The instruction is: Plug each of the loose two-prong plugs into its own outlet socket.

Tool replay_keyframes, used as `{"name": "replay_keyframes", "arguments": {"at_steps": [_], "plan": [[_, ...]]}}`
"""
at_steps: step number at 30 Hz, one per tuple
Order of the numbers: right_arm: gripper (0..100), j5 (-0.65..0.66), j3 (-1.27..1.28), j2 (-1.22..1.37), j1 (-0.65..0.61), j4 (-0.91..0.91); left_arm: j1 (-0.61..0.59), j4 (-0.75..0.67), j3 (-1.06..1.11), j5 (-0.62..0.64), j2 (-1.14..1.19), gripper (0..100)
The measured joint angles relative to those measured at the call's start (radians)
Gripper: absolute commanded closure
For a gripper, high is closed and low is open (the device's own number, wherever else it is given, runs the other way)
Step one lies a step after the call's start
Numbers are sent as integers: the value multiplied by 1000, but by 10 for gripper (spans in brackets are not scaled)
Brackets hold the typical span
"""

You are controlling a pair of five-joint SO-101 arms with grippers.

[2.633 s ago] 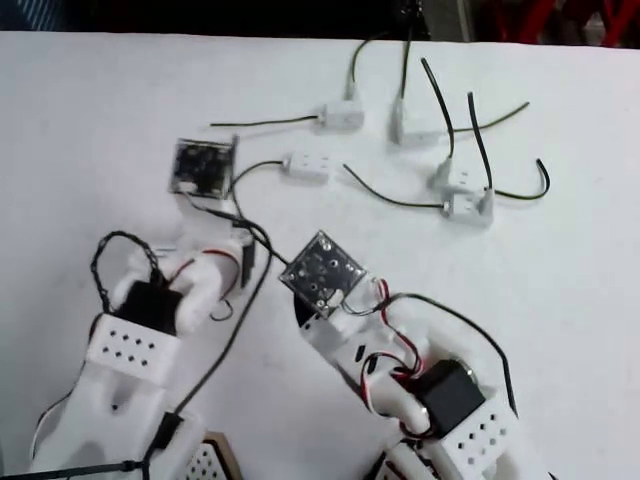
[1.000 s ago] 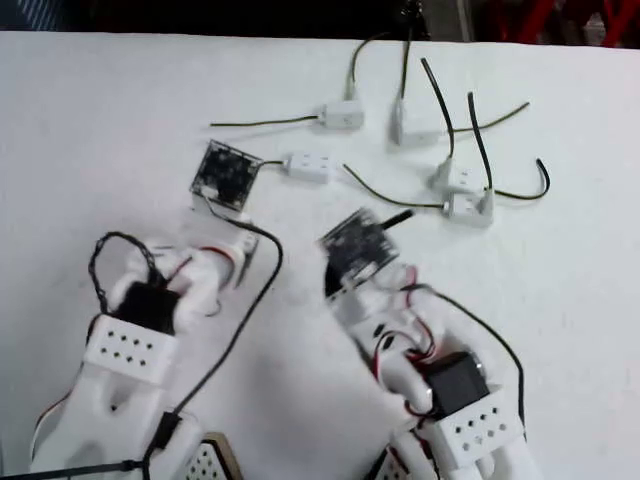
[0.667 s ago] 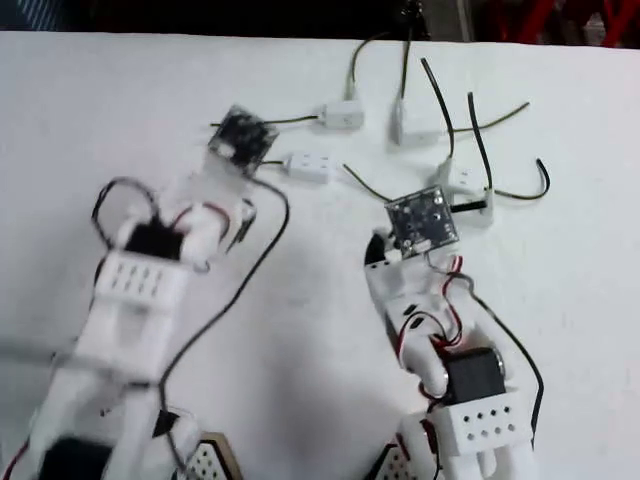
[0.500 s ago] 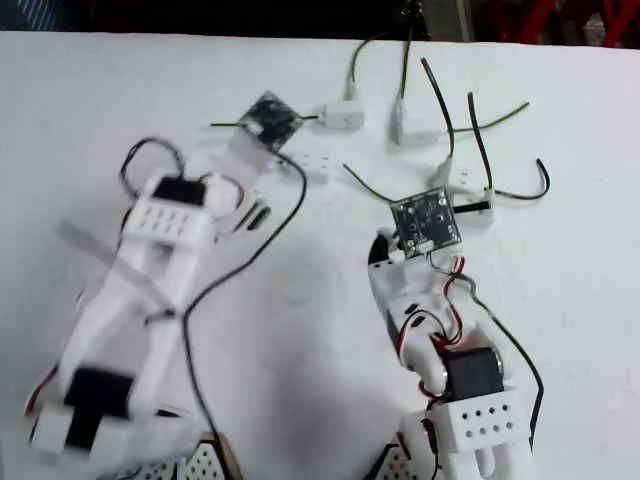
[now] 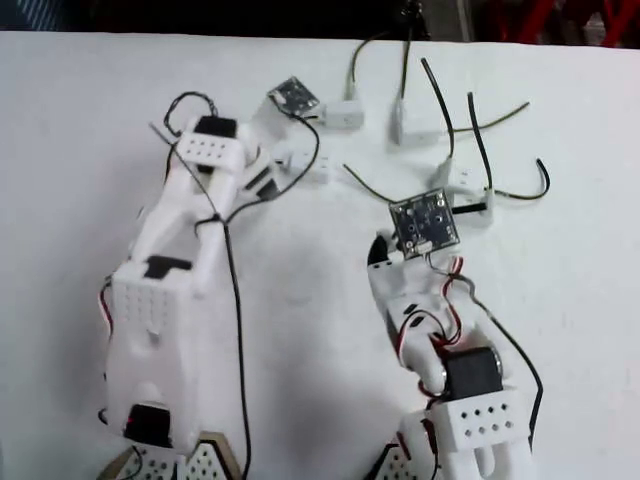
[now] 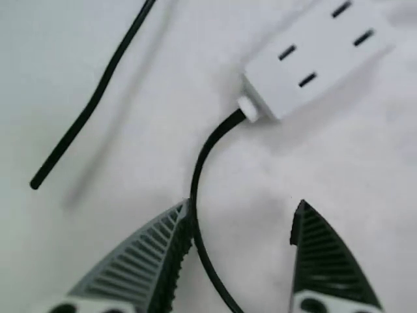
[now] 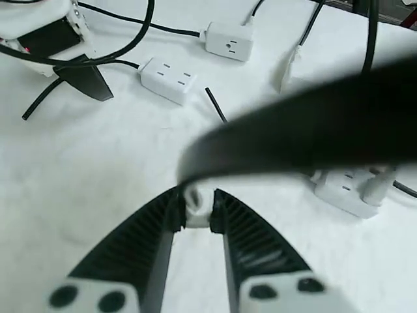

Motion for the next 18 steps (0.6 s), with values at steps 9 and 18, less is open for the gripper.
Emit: {"name": "replay_keyframes", "arguments": {"at_steps": [9, 18], "plan": [[981, 0, 0, 0, -2, 0, -18, 103, -402, -11, 281, 752], [981, 0, 0, 0, -2, 0, -15, 285, -713, -9, 463, 937]]}}
